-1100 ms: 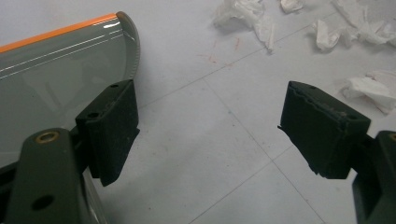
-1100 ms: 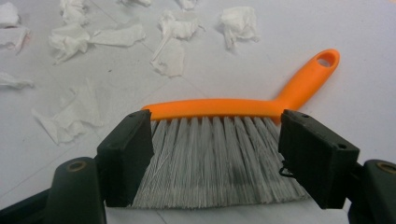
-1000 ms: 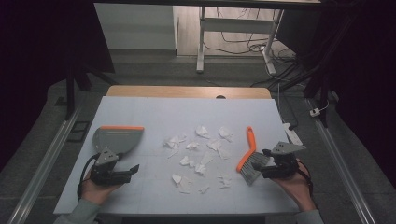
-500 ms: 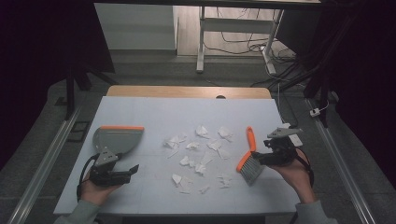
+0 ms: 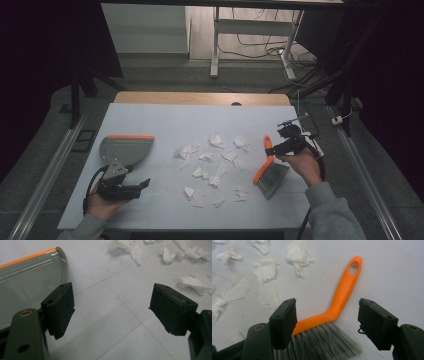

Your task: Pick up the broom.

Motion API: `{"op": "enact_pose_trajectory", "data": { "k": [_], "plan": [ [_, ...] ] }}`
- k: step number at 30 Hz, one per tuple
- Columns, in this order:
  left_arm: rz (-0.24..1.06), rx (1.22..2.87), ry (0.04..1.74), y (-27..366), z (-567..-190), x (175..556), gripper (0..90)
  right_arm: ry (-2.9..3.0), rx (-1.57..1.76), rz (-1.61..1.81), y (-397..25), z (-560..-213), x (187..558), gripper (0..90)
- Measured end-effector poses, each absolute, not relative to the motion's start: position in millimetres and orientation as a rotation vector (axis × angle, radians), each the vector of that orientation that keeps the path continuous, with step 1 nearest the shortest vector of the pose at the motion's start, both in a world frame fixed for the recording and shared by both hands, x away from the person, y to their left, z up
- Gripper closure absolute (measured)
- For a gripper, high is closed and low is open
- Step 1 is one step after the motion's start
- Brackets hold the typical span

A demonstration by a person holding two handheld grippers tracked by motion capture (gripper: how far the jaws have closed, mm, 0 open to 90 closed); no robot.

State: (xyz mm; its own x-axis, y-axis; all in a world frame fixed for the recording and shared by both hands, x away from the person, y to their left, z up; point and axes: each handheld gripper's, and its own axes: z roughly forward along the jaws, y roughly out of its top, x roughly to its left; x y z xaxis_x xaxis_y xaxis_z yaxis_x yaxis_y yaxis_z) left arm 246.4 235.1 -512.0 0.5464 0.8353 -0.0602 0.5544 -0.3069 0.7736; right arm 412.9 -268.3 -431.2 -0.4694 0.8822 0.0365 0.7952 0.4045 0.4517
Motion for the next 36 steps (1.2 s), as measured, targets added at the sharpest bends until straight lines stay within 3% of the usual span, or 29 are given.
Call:
{"op": "enact_pose_trajectory", "data": {
  "k": [7,20,29,36],
  "plan": [
    [0.454,2.016,1.099,233.0,-512.6,246.7,21.0,2.437,1.622,0.418,-254.0,-452.1,438.1,32.8],
    [0.451,2.023,1.096,232.3,-513.5,247.1,21.0,2.409,1.739,0.276,-255.7,-481.2,448.8,35.8],
    [0.455,2.021,1.100,232.9,-513.5,246.9,21.0,2.422,1.810,0.232,-253.0,-485.5,449.6,56.9],
    [0.457,2.022,1.102,233.3,-513.7,247.0,21.0,2.340,1.894,0.209,-251.8,-487.3,449.5,64.5]
  ]
}}
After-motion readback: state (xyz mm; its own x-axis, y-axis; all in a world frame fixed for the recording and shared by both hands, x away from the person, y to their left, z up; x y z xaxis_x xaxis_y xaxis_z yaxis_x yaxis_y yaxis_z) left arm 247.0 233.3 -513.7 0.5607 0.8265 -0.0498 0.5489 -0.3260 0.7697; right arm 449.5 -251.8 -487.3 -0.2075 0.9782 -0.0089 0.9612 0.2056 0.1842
